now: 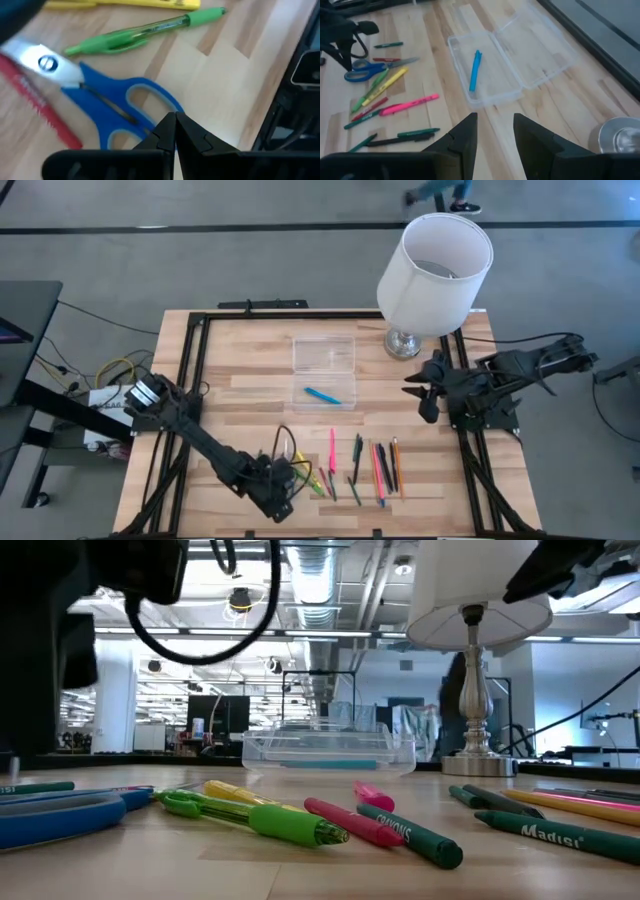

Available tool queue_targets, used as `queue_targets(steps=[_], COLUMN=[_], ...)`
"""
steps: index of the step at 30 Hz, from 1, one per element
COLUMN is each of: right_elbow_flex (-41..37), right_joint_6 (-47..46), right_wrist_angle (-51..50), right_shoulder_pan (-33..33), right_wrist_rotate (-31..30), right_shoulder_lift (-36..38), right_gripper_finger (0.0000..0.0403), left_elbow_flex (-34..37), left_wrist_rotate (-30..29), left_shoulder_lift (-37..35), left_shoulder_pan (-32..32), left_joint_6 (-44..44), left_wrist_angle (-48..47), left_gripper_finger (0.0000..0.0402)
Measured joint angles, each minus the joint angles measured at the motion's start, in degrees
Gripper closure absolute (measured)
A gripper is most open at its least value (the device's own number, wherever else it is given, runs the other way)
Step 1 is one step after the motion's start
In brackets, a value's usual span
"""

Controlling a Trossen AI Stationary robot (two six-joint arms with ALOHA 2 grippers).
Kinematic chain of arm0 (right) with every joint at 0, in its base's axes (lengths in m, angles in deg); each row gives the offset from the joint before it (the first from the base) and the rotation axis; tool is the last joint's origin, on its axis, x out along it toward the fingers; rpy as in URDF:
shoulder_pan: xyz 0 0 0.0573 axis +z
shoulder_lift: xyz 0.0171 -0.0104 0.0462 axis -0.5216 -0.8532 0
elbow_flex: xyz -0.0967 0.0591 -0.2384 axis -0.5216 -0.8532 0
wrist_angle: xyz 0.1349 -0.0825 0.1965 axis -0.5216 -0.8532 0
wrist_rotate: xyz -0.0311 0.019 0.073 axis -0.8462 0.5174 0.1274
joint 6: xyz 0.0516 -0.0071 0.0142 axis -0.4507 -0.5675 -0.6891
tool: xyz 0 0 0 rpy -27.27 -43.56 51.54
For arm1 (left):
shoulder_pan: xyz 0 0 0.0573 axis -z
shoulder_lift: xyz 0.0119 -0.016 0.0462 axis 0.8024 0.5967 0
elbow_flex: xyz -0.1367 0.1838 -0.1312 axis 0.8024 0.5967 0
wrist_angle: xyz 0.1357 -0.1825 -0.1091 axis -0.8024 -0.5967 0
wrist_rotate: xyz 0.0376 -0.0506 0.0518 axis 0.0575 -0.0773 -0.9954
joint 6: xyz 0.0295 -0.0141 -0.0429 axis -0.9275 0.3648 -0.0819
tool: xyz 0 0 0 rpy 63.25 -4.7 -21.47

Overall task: Pick & place school supplies into a supply box
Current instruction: Put the blue scissor into the transparent supply box

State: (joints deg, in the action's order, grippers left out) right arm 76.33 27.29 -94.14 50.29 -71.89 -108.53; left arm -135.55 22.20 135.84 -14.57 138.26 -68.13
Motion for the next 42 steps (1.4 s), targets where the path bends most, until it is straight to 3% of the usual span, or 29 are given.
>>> queue_targets(steps=[6, 16, 21, 32, 42], right_elbow_flex=[0.0, 0.0, 0.0, 0.0, 0.0], right_joint_6=[0.3, 0.4, 0.4, 1.8, 1.8], right_wrist_angle=[-0.5, -0.5, -0.5, -1.2, -3.1], right_shoulder_pan=[0.2, 0.3, 0.3, 0.3, 0.3], right_wrist_rotate=[-0.8, -1.3, -1.3, -1.2, -1.2], right_shoulder_lift=[2.1, 2.0, 2.0, 2.0, 2.2], right_gripper_finger=[0.0285, 0.0285, 0.0285, 0.0285, 0.0285], left_elbow_flex=[-0.8, -0.8, -0.8, -0.8, -2.2], left_wrist_rotate=[3.5, 3.6, 5.0, 6.3, 10.3], left_shoulder_lift=[0.0, 0.0, 0.0, 0.3, 5.6], left_shoulder_pan=[0.0, -1.1, -2.1, -2.1, -2.1], left_joint_6=[10.8, 15.3, 15.8, 17.0, 14.6], left_wrist_angle=[-4.8, -4.9, -4.8, -6.3, -1.1], left_gripper_finger=[0.0388, 0.0276, 0.0245, 0.0266, 0.0278])
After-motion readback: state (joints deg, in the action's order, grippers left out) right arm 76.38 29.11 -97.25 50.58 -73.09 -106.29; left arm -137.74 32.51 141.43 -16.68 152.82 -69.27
